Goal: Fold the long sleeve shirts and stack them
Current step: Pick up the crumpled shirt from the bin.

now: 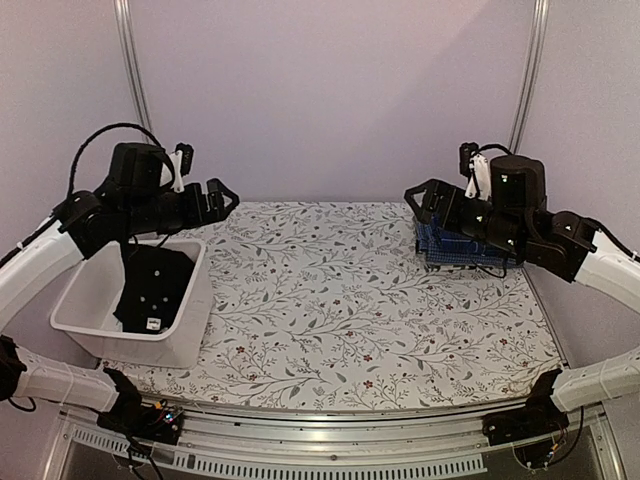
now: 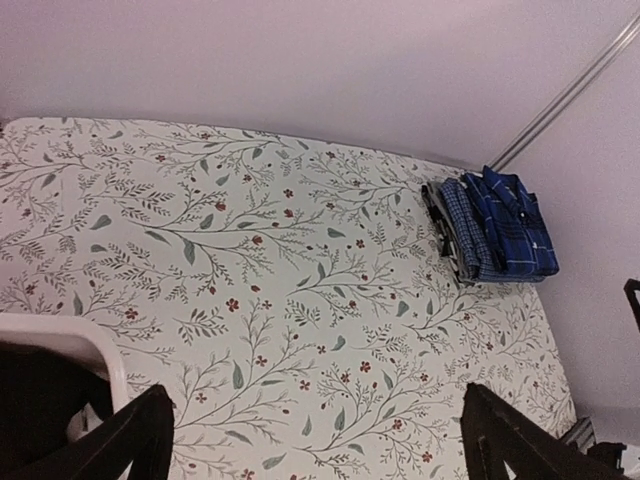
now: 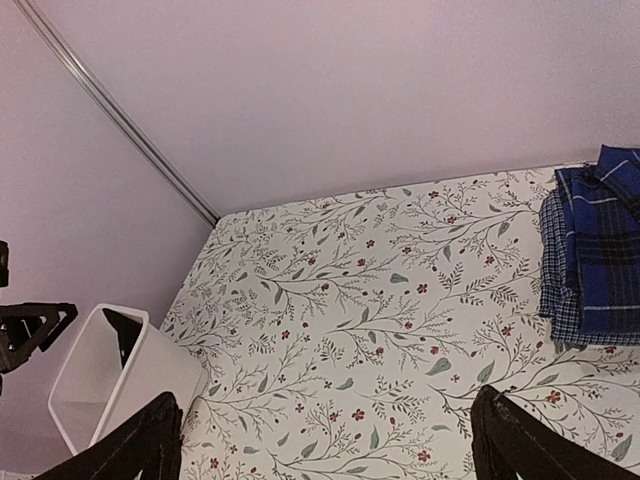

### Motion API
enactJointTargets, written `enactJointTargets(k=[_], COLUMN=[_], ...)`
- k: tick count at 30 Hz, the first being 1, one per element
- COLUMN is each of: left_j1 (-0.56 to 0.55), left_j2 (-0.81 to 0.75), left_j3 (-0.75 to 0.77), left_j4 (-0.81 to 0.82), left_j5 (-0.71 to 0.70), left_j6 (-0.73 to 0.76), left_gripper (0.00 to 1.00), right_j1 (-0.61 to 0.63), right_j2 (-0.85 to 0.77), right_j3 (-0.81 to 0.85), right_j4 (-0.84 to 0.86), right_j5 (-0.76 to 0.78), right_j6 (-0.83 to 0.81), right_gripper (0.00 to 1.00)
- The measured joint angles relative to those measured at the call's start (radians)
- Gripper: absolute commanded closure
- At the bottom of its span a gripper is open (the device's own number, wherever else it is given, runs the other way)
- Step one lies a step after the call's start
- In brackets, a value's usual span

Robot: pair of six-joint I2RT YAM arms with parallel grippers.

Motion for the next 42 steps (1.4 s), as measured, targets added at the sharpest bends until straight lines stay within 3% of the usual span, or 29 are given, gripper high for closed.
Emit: enactJointTargets(k=[9,13,19,32,42], left_j1=[0.08,0.1,0.193,0.512,0.566], left_j2=[-0.188,-0.211,-0.223,-0.182,-0.068], left_j3=[-0.019,-0.019,-0.092,-0.337,-0.392], left_j4=[-0.263,-0.43,-0.551,-0.447,-0.247], left_j5=[-0.148,-0.24,-0.282,-0.078,0.048], left_j6=[-0.097,-0.175,-0.23,-0.136,-0.105], left_gripper=[0.0,0.0,0.0,0.0,0.0], right_j1=[0.0,0.0,0.0,0.0,0.0], right_j2=[0.014,0.029,0.024,0.023,0.023], right_j3=[0.0,-0.002,-0.026,-0.061,-0.071], right_j4=[0.021,0.027,0.07,0.103,0.126], right_j5=[0.009,0.008,-0.011,-0.061,-0.094], right_j6=[-0.078,-0.113,-0.154,-0.189,-0.191], right_gripper=[0.01,0.01,0.01,0.01,0.01])
